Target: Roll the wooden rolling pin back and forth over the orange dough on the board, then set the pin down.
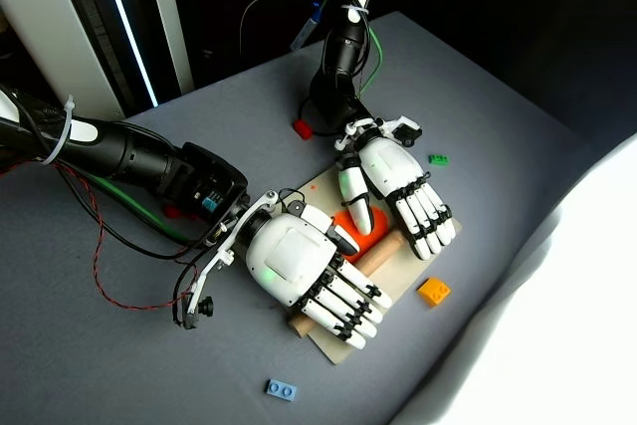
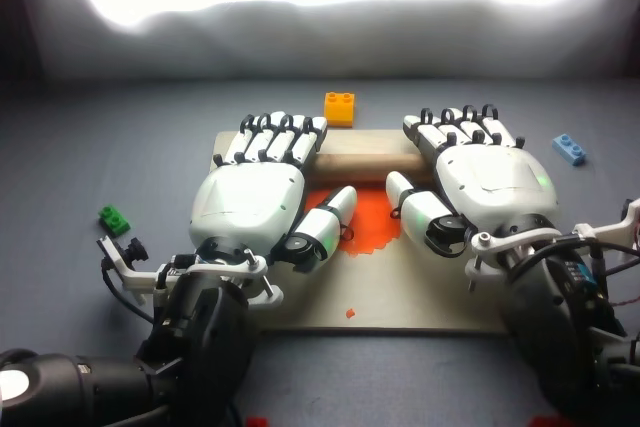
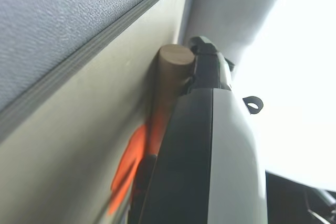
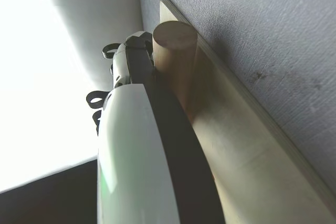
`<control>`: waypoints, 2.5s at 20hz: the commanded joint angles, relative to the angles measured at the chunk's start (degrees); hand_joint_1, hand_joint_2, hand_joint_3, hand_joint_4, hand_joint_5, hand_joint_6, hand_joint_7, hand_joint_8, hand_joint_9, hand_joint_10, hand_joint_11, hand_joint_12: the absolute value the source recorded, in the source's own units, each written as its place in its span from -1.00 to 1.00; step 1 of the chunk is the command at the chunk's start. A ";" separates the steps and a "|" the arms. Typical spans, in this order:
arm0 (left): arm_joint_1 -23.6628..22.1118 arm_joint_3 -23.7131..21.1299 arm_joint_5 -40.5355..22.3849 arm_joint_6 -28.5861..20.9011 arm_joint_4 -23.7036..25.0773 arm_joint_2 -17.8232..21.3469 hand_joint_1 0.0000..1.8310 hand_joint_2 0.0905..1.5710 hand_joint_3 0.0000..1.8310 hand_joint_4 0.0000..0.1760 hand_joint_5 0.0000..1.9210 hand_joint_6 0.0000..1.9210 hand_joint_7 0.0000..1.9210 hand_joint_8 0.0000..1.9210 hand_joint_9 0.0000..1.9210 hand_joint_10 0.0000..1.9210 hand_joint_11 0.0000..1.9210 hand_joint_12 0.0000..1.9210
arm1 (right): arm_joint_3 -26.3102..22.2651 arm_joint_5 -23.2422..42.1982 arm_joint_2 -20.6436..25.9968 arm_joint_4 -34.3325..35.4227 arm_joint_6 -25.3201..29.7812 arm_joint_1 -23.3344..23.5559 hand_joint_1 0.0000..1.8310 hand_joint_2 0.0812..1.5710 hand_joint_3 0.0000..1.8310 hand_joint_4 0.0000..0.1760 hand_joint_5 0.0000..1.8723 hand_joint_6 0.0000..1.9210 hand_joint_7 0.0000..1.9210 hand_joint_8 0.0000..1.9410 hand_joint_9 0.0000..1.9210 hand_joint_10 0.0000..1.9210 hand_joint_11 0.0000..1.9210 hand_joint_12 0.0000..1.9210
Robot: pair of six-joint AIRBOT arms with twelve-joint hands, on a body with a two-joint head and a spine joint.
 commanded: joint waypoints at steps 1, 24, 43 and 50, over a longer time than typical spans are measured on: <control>0.78 -0.20 -1.73 -0.09 0.06 0.37 -1.00 0.95 -1.00 -1.00 -0.85 -1.00 -0.80 -1.00 -0.84 -1.00 -1.00 -0.83 | -0.18 3.62 0.29 -1.98 -0.13 -0.60 -1.00 1.00 -0.91 -1.00 -0.73 -0.99 -0.70 -1.00 -0.81 -0.99 -1.00 -0.64; 3.40 -6.03 -6.35 0.33 4.52 3.86 -1.00 0.95 -1.00 -1.00 -0.82 -1.00 -0.78 -1.00 -0.83 -1.00 -1.00 -0.84 | -7.11 8.61 1.56 -1.93 -4.79 -2.87 -1.00 1.00 -0.93 -1.00 -0.69 -1.00 -0.68 -1.00 -0.74 -0.99 -1.00 -0.31; 6.87 -11.13 -10.18 2.72 6.50 6.13 -1.00 0.95 -1.00 -1.00 -0.82 -1.00 -0.78 -1.00 -0.84 -1.00 -1.00 -0.85 | -10.24 12.39 1.79 -1.92 -8.24 -3.93 -1.00 1.00 -0.92 -1.00 -0.70 -1.00 -0.66 -1.00 -0.71 -0.99 -1.00 -0.21; 7.60 -12.71 -10.68 1.75 7.77 7.56 -1.00 0.94 -1.00 -1.00 -0.83 -1.00 -0.79 -1.00 -0.87 -1.00 -1.00 -0.94 | -11.23 13.64 1.81 -1.92 -9.57 -4.22 -1.00 1.00 -0.90 -1.00 -0.69 -1.00 -0.67 -1.00 -0.74 -1.00 -1.00 -0.25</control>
